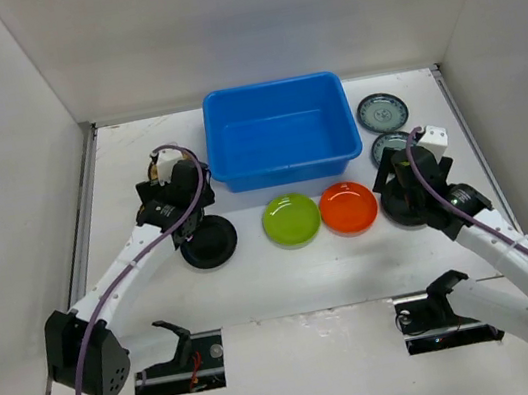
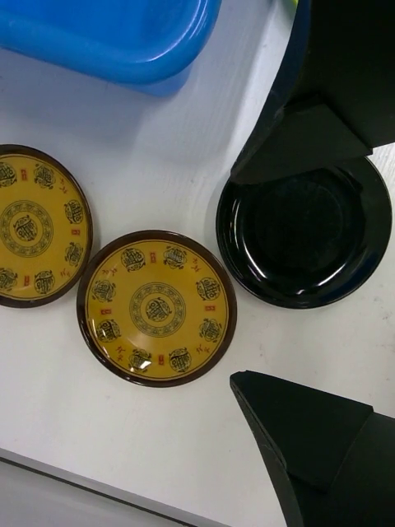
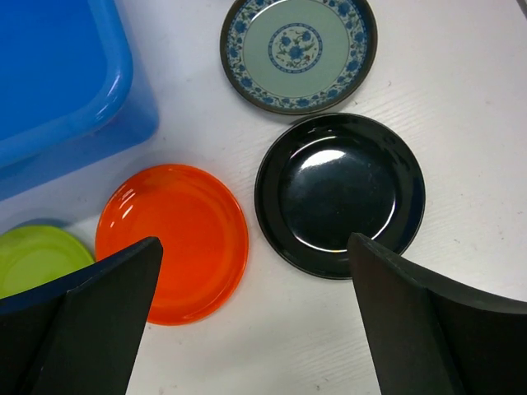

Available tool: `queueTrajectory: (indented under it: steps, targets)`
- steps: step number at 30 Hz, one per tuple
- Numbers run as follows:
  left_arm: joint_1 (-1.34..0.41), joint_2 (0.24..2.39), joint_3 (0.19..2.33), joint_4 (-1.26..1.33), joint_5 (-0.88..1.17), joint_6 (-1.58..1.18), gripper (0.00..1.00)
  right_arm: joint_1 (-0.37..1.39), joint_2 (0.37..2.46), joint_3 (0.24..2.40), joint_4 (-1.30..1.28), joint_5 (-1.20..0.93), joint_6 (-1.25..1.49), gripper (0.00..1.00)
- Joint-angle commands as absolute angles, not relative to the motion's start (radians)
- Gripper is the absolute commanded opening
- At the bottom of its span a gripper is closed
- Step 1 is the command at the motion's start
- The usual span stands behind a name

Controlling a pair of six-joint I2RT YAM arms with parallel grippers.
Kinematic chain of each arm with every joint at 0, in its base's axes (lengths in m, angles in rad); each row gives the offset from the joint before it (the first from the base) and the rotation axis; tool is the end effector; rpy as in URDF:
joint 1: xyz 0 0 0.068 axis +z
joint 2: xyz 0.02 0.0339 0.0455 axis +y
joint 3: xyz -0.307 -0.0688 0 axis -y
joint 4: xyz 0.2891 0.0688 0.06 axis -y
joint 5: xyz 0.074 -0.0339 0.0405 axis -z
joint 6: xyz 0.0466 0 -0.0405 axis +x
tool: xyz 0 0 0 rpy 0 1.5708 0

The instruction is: Place the plates into the plastic bin on the countertop

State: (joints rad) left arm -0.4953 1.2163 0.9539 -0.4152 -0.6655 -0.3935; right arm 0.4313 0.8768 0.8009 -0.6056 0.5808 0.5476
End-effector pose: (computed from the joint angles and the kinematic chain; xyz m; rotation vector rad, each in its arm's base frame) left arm 0.2727 -0.1146 0.3150 -0.2363 2.0806 0.2193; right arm 0.1962 0.0621 0.3162 0.4216 2.0844 -0.0837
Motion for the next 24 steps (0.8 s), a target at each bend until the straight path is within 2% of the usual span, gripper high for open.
queueTrajectory:
  steps: [1, 7, 12, 17, 24]
  targets:
    - [-0.476, 1.154, 0.939, -0.396, -0.654, -0.388, 1.0, 0.444, 0.87, 0.79, -0.58, 0.577, 0.557, 1.0]
    - [-0.456, 1.065, 0.884, -0.344, -0.608, -0.364, 1.0, 0.444, 0.861, 0.788, -0.552, 0.562, 0.543, 1.0]
    - [-0.432, 0.968, 0.859, -0.308, -0.468, -0.299, 1.0, 0.369, 0.943, 0.83, -0.468, 0.45, 0.551, 1.0]
    - [-0.351, 0.917, 0.862, -0.278, -0.293, -0.316, 1.0, 0.182, 1.096, 0.932, -0.358, 0.341, 0.56, 1.0]
    - [-0.255, 0.882, 0.832, -0.273, -0.14, -0.386, 1.0, -0.129, 1.455, 1.169, -0.27, 0.088, 0.569, 1.0]
